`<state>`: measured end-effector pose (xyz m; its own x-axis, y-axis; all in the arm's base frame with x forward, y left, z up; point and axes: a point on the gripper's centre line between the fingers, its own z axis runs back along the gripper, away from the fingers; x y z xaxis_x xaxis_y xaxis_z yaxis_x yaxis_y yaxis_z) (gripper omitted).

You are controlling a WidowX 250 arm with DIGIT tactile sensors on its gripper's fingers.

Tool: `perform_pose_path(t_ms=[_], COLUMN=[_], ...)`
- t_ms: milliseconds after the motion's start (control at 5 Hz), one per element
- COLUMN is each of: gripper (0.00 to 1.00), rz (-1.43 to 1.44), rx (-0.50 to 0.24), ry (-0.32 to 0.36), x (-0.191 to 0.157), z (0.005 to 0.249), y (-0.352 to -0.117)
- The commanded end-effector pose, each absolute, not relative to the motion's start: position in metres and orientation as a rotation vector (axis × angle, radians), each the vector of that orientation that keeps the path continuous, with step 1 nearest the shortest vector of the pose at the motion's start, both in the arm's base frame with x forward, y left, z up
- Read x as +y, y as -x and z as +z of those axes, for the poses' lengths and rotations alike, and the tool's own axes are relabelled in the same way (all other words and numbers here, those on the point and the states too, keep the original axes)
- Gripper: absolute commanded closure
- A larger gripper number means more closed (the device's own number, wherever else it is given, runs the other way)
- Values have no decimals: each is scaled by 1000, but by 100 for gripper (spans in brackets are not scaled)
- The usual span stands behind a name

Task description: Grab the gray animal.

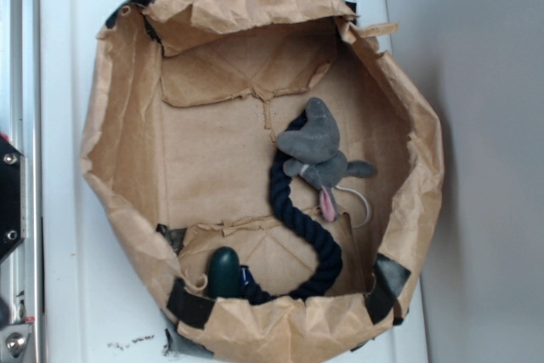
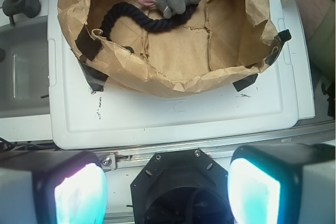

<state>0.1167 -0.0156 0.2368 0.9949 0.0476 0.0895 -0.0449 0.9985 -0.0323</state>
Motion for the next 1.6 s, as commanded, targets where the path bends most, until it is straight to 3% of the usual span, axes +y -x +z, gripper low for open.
perform_pose_path(t_ms=[0, 200, 400, 600, 1400], gripper=[0, 0, 0, 0, 0], rz=[46, -28, -84, -80, -80], rx=[-90, -97, -126, -135, -135], ry=[30, 87, 148, 141, 141], x=[-16, -30, -77, -126, -126], z=[237, 245, 197, 204, 204], y=[-117, -67, -116, -166, -166])
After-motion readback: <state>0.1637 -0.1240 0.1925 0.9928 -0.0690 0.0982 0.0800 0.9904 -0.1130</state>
